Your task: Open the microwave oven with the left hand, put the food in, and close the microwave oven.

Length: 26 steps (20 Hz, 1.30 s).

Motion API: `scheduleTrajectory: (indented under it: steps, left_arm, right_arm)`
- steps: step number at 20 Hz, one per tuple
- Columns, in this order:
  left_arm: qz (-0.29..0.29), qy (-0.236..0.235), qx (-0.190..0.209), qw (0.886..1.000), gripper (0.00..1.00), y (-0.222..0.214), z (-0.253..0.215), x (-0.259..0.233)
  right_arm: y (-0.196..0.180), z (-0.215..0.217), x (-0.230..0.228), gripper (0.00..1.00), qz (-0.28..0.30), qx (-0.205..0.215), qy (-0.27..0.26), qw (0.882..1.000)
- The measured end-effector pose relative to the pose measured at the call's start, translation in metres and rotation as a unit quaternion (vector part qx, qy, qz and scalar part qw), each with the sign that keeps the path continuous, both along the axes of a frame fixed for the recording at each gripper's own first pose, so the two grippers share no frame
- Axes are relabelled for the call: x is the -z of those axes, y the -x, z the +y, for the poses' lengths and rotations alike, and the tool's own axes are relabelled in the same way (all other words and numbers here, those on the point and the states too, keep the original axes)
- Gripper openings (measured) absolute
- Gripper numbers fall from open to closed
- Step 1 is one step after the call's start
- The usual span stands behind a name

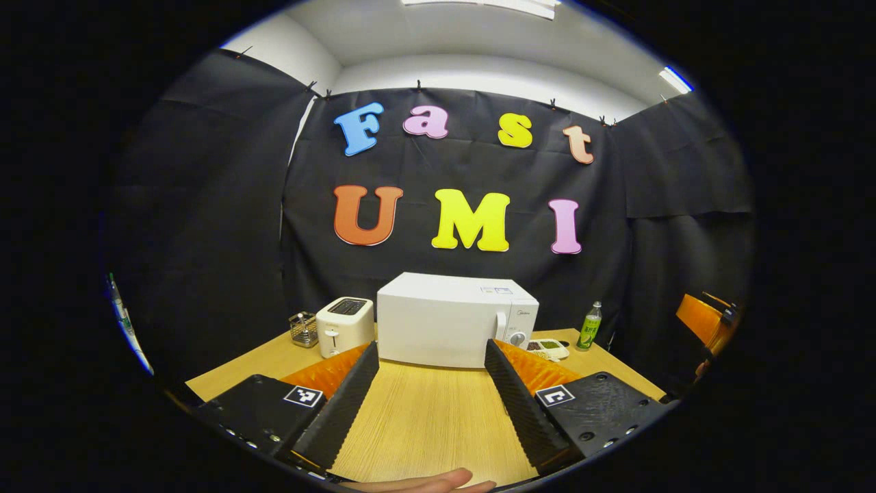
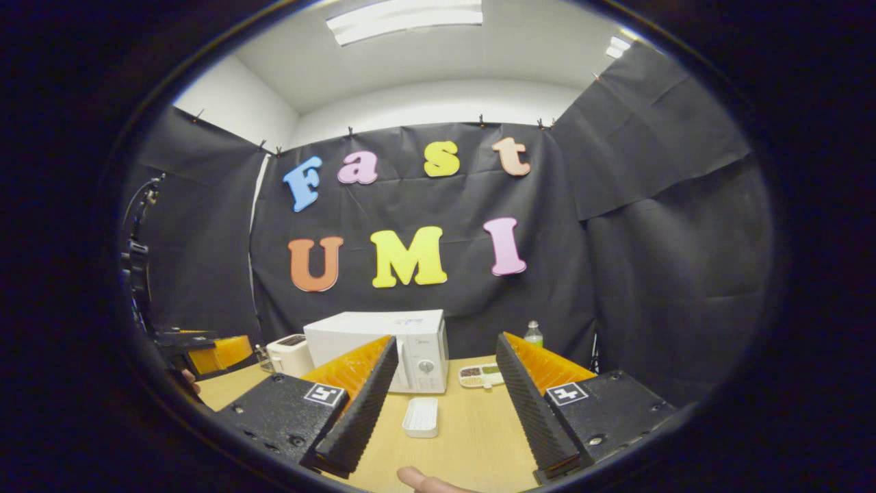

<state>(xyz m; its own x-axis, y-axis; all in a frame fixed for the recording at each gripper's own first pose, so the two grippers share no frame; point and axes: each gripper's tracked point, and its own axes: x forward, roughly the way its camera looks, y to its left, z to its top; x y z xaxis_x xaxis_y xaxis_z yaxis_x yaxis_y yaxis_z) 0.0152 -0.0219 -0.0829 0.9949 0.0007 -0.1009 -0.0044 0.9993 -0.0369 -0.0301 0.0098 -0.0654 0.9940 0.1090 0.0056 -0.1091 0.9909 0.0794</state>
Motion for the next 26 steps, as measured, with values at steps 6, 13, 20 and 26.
scheduleTrajectory:
  steps: [6,13,20,26]
  left_arm:
    - [-0.001,-0.028,-0.008,1.0,0.95,0.025,0.01,-0.003]
    - [-0.007,-0.048,0.005,0.999,0.95,0.038,0.001,-0.008]
    - [-0.02,-0.041,0.007,0.999,0.84,0.045,0.002,-0.014]
    - [-0.028,-0.039,0.012,0.999,0.95,0.049,-0.001,-0.02]
  right_arm:
    - [0.017,0.0,-0.009,0.85,-0.006,0.002,0.0,1.0]
    - [0.026,0.0,-0.013,0.92,-0.013,0.006,0.005,1.0]
    - [0.029,-0.006,-0.01,0.92,-0.005,0.003,0.001,1.0]
    - [0.039,-0.005,-0.018,0.85,-0.016,0.004,0.003,1.0]
